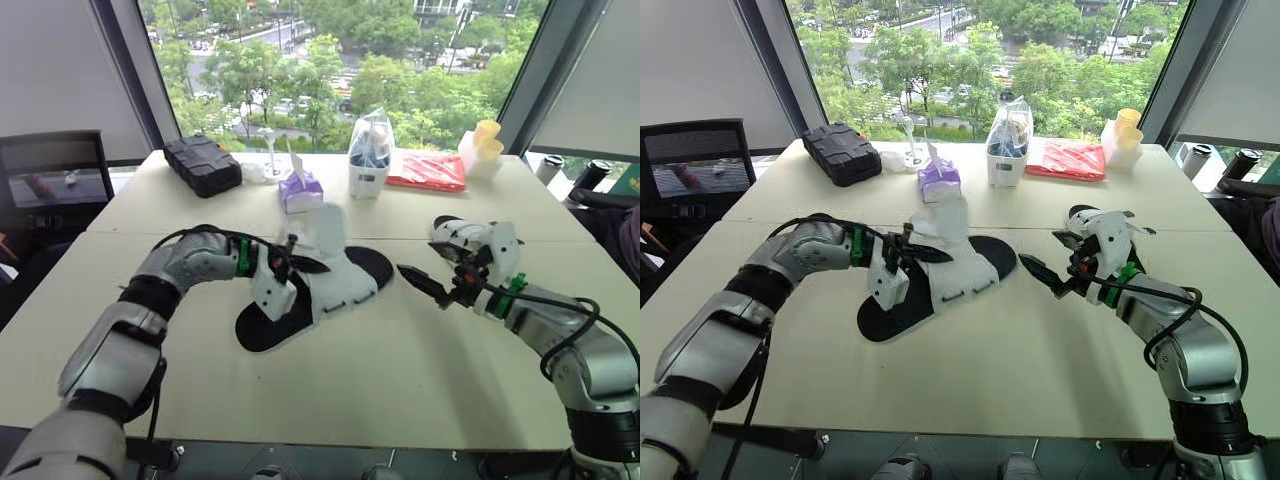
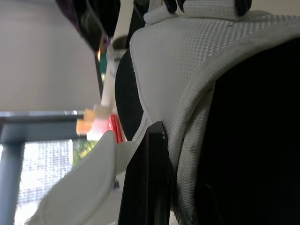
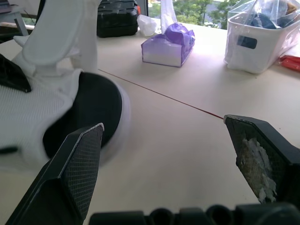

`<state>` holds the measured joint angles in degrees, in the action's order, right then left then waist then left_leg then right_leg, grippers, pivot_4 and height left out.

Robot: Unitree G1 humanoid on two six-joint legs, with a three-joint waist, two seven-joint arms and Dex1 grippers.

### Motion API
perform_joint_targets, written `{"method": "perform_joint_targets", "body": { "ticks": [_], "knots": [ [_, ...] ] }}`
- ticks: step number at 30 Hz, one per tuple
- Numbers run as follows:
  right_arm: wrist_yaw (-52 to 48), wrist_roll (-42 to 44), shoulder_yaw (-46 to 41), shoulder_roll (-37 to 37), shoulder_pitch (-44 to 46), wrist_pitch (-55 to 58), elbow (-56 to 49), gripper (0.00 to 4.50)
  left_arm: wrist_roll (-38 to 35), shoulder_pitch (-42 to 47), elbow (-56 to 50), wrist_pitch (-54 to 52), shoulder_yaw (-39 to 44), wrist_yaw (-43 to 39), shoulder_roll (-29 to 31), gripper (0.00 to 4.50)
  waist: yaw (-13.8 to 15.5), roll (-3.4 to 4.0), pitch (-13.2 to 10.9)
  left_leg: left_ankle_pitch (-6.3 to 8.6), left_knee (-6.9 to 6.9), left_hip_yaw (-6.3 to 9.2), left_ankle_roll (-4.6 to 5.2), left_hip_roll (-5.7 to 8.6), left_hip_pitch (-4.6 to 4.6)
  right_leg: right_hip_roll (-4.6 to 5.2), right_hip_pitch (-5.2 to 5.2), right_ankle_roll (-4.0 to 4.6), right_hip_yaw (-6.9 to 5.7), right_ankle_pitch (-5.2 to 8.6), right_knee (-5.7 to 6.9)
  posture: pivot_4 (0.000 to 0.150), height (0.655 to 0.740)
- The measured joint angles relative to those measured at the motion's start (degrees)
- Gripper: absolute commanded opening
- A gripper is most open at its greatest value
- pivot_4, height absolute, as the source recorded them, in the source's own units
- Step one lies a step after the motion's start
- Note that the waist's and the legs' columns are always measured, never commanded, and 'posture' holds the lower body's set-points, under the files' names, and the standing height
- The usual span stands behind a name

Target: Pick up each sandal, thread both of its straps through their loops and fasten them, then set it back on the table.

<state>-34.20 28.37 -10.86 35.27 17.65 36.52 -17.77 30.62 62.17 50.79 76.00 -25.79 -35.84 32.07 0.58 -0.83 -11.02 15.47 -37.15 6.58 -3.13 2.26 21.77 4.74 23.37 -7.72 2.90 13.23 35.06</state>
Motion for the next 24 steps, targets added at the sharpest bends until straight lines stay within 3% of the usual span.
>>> {"method": "perform_joint_targets", "body": {
  "ticks": [3,8,15,21,24],
  "knots": [
    [-0.08,0.05,-0.25,0.03,-4.07,0.07,-1.13,4.5,9.16,1.36,4.39,3.9,-3.16,6.16,-0.92,0.01,-0.38,0.0,0.0,0.01,0.1,0.02,0.01,-0.04,-0.03,-0.04,0.07,-0.02,-0.01,0.01,0.13,0.15,0.74],
    [-2.62,2.9,-2.7,2.99,-10.82,2.26,-6.21,4.5,25.24,4.93,5.69,5.43,-8.25,24.1,-1.22,0.01,-1.13,-0.01,0.0,0.02,0.06,0.02,0.03,-0.03,-0.02,-0.03,0.04,-0.04,-0.01,0.02,0.14,0.15,0.74],
    [-5.63,7.18,-6.56,8.35,-13.52,6.23,-11.05,4.5,52.15,14.07,5.63,-4.2,-28.09,67.03,-3.14,0.01,-1.1,-0.31,-0.15,0.01,-0.05,0.03,0.03,-0.04,-0.21,-0.03,-0.23,-0.4,-0.01,0.14,0.16,0.15,0.74],
    [-4.2,7.48,-6.93,7.95,-14.09,6.4,-11.08,4.5,64.49,19.18,10.22,-14.07,-43.87,96.34,-7.95,0.01,-1.0,-0.35,-0.16,0.02,0.02,0.02,0.03,0.0,-0.1,0.03,-0.12,-0.52,-0.01,0.17,0.09,0.15,0.74],
    [-3.41,7.7,-7.02,7.31,-15.05,6.39,-11.2,4.5,66.98,19.93,11.92,-15.9,-49.1,104.46,-9.79,0.01,-0.83,-0.35,-0.16,0.07,0.06,0.02,0.08,0.0,-0.06,0.03,-0.05,-0.41,-0.02,0.11,0.11,0.15,0.74]
  ]
}}
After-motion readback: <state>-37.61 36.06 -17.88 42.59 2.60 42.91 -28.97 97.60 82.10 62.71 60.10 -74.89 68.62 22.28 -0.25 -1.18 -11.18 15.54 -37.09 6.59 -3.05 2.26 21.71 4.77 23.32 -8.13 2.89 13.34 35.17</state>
